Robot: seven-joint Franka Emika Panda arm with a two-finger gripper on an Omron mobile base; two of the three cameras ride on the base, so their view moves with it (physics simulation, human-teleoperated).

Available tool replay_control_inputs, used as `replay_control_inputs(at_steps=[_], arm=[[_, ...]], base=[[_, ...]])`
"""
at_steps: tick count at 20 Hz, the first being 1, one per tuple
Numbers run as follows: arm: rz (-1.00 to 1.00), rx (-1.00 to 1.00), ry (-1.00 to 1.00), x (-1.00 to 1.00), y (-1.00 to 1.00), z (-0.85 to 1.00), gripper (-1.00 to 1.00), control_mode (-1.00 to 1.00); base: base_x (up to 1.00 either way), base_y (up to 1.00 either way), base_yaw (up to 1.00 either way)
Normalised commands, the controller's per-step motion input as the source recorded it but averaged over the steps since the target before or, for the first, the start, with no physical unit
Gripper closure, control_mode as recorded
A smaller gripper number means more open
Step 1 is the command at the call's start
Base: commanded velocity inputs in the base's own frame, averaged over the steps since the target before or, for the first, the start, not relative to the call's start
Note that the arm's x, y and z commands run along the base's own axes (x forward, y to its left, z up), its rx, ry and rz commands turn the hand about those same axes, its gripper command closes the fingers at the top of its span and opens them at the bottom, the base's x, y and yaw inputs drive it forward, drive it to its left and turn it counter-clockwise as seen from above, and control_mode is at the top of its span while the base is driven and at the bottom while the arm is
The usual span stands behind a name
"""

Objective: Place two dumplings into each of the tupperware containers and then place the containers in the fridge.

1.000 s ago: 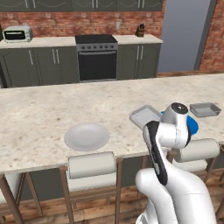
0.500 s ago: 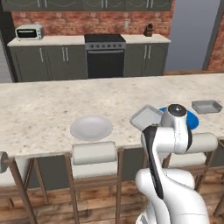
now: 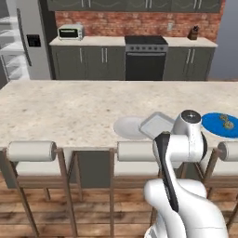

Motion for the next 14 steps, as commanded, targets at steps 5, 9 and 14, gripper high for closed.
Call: replay_control_inputs(at_steps=[5,9,14], arm=[[0.00,0.00,0.00,0.00,0.00,0.00,1.00,1.00],[0.00,0.00,0.00,0.00,0.00,0.00,1.00,1.00],[0.00,0.00,0.00,0.00,0.00,0.00,1.00,1.00]], base=[[0.00,1.00,0.04],[0.00,1.00,0.02],[0.06,1.00,0.00]])
